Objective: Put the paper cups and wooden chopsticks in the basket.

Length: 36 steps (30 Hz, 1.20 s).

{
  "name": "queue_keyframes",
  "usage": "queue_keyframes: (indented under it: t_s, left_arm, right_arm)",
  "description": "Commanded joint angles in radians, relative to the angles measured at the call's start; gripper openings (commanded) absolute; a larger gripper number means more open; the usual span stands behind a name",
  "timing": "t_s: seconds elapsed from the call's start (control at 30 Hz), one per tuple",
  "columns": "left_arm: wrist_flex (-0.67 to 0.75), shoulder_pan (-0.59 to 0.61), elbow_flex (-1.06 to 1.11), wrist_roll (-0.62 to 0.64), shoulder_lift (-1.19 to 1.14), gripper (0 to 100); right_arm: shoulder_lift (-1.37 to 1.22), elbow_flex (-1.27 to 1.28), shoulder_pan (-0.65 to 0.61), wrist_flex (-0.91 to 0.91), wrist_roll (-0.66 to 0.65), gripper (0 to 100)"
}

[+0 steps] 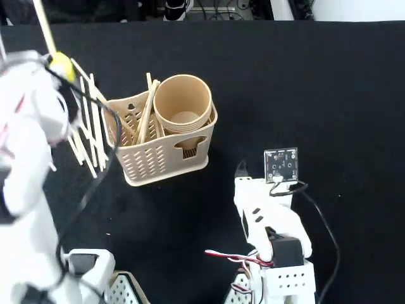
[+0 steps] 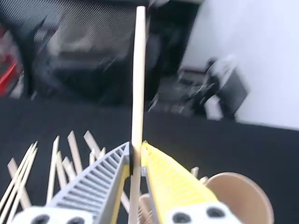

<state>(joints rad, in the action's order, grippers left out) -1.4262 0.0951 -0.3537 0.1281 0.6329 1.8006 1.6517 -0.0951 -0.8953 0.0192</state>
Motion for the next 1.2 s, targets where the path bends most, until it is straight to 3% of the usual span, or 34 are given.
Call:
queue_keyframes:
  t_s: [0.0, 0.23, 0.43, 0.5, 0.63, 0.87, 1.0, 1.17]
  left_arm:
    - [0.313, -0.081, 0.412, 0.014, 0.302, 3]
    - [0.875, -0.182, 1.070, 0.014, 0.675, 3]
    - [1.103, -0.222, 1.382, 0.014, 0.819, 3]
    - [1.089, -0.219, 1.437, 0.011, 0.825, 4]
    - [0.967, -0.211, 1.419, 0.037, 0.824, 18]
    - [0.910, -0.127, 1.326, 0.084, 0.824, 19]
    - [0.717, 0.033, 1.121, 0.135, 0.799, 18]
    - [0.684, 0.326, 1.012, 0.213, 0.568, 18]
  right_arm:
    - [0.088, -0.002, 0.009, 0.017, -0.011, 19.1]
    - [0.088, -0.002, 0.009, 0.017, -0.011, 19.1]
    - [0.088, -0.002, 0.009, 0.017, -0.011, 19.1]
    - [0.088, -0.002, 0.009, 0.017, -0.011, 19.1]
    - [0.088, -0.002, 0.009, 0.017, -0.011, 19.1]
    - [0.088, -0.002, 0.009, 0.017, -0.011, 19.1]
    - [0.088, -0.002, 0.009, 0.017, -0.011, 19.1]
    - [0.088, -0.002, 0.009, 0.017, -0.011, 19.1]
